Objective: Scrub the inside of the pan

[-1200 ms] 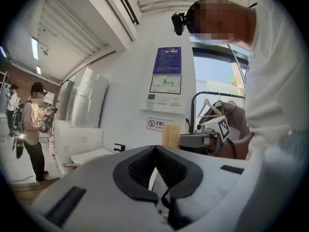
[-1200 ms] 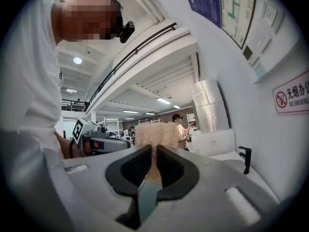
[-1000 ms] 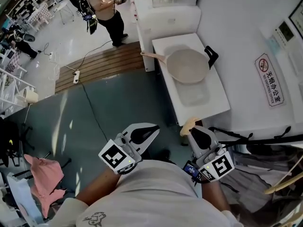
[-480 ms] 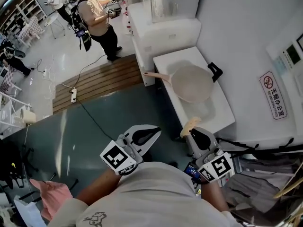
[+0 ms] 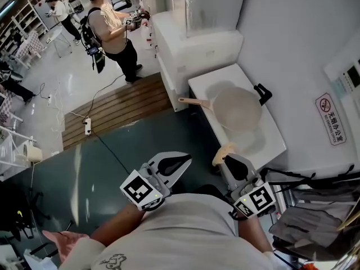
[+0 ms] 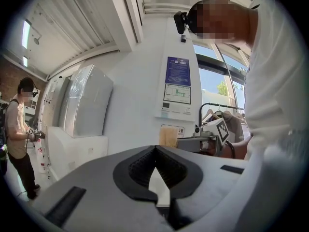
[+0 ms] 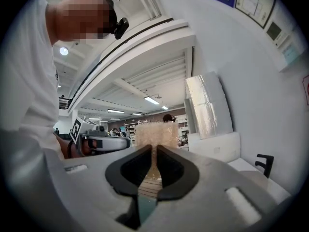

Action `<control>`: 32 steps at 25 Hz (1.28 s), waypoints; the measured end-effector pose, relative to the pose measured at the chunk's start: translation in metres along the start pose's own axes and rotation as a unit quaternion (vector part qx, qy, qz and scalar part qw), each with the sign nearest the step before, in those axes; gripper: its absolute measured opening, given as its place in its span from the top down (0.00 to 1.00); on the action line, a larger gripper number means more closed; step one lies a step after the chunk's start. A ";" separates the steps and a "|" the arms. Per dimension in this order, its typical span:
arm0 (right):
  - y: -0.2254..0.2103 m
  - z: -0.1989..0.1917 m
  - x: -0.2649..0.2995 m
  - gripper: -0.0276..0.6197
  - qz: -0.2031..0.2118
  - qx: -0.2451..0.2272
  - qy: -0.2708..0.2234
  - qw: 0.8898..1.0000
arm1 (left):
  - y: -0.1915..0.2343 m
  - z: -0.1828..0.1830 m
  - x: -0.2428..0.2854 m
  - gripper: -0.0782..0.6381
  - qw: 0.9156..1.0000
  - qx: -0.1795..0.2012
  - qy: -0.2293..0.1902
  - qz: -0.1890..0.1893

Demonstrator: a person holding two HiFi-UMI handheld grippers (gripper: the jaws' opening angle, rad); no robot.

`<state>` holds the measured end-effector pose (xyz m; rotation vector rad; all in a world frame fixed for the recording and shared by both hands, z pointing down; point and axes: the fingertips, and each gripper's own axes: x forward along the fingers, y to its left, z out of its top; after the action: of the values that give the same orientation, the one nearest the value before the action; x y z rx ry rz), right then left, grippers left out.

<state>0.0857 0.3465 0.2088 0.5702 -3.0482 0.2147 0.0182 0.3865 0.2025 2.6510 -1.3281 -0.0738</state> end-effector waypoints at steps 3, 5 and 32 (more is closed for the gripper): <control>-0.004 -0.006 0.012 0.90 0.002 0.002 0.009 1.000 | 0.014 -0.003 0.000 0.89 1.000 -0.005 0.003 0.000; -0.012 -0.009 0.020 0.90 0.001 0.005 0.014 1.000 | 0.025 -0.003 0.005 0.89 1.000 -0.007 0.001 0.001; -0.226 0.018 0.013 0.90 -0.102 0.012 -0.011 0.995 | 0.081 0.007 0.230 0.89 0.992 0.037 0.046 -0.115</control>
<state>0.1549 0.1304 0.2206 0.8855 -2.9834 0.2379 0.0915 0.1545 0.2175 2.8211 -1.0117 0.0694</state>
